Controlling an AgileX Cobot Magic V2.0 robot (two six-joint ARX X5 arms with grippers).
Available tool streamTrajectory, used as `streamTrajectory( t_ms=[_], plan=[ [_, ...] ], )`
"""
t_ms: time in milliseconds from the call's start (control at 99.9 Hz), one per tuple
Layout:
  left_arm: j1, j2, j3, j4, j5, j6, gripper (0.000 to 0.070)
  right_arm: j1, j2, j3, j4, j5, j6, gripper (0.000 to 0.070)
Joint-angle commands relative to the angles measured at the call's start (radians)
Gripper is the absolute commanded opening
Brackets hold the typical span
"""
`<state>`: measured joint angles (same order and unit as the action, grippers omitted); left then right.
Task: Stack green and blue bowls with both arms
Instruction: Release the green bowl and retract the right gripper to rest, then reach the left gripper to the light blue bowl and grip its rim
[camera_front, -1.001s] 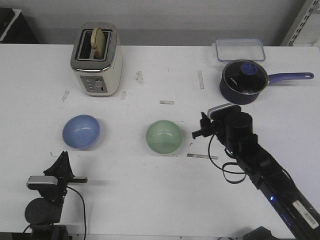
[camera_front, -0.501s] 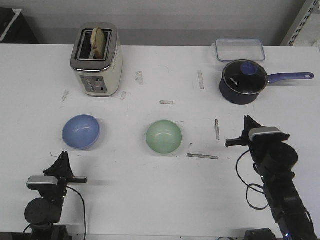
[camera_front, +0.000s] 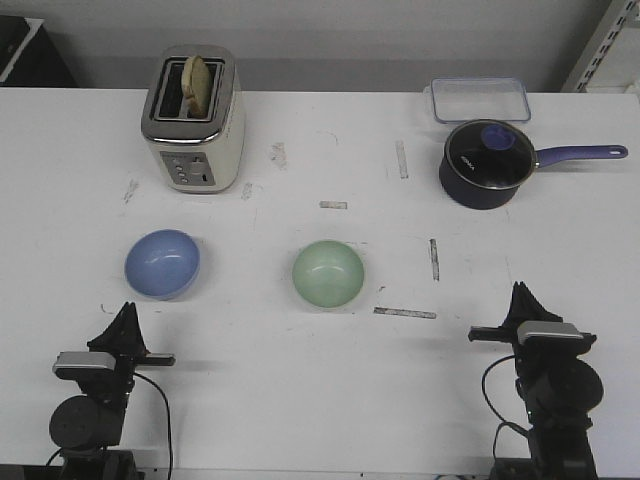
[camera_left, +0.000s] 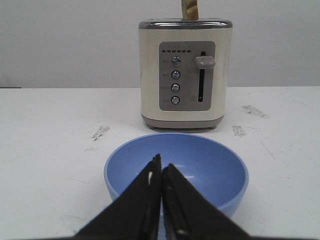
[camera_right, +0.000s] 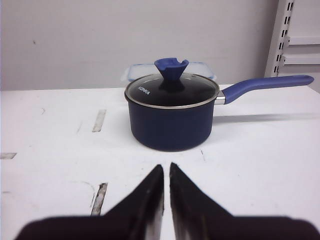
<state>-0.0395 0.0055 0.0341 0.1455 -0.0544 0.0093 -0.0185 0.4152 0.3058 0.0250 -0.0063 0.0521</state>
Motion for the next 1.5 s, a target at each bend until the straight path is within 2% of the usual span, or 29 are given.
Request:
streamTrajectory(
  t_ms=[0,401,1061,1282,1492],
  plan=[
    [0.0,-0.002,-0.022,0.013,-0.001,0.005,0.0002,0.001,-0.04,0.006,-0.002,-0.003,0.011,0.0015],
    [0.0,-0.002,-0.022,0.013,-0.001,0.005,0.0002,0.001,-0.226,0.006,-0.008,-0.005,0.011,0.0015],
    [0.0,-0.002,-0.021,0.014,-0.002,-0.002,0.0001,0.0,-0.233,0.006,-0.006,-0.004,0.011,0.0015],
    [0.0,-0.002,-0.009,0.121,-0.002,-0.063,0.0001,0.0,-0.233,0.006,-0.006,-0.004,0.011,0.0015],
    [0.0,0.016,0.114,0.037,-0.028,0.036,0.0001,0.0,-0.233,0.006,-0.006,-0.004,0.011,0.0015]
  ],
)
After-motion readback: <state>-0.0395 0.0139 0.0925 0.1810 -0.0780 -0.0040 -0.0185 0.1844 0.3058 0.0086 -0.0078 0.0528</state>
